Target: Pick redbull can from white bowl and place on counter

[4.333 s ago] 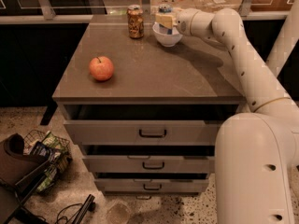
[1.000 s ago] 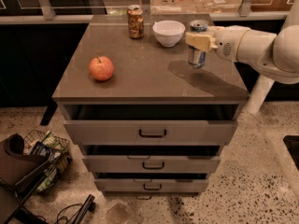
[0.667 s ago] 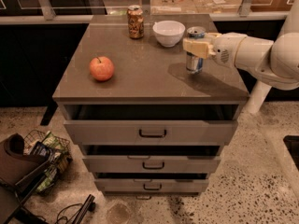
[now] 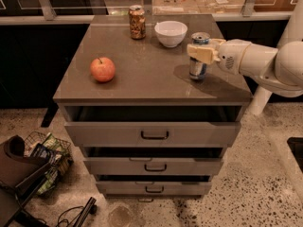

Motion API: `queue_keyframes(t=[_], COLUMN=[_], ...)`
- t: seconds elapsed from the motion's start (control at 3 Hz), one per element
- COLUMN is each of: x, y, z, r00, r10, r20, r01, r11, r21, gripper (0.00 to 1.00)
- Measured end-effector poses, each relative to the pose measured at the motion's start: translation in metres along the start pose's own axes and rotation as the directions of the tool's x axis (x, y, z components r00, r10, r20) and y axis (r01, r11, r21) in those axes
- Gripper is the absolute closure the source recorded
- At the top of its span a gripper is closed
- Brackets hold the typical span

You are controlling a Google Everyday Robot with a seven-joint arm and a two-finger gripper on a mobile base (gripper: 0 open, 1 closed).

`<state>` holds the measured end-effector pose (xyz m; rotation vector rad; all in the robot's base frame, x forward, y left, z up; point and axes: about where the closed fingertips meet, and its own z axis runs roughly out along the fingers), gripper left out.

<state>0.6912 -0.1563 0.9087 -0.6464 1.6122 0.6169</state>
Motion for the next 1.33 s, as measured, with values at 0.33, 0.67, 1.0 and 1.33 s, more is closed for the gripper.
queue_keyframes(t=[0.33,0.67,1.0,1.33], x=[-0.0001,-0.0003,-0.0005,-0.0006], y=[0.0017,0.0034,0.0053,0.0064], z=[0.0021,0.004,0.0062,0.0075], r00=[1.0,1.0,1.0,1.0], r10=[0.0,0.0,0.0,0.0], r20=[0.0,0.0,0.0,0.0], r01=[0.0,0.0,0.0,0.0], r11=[1.0,1.0,0.9999,0.9999], r21=[-0.004,-0.008,-0.012,-0.015], gripper=[0.5,0.28,0.05,0.0])
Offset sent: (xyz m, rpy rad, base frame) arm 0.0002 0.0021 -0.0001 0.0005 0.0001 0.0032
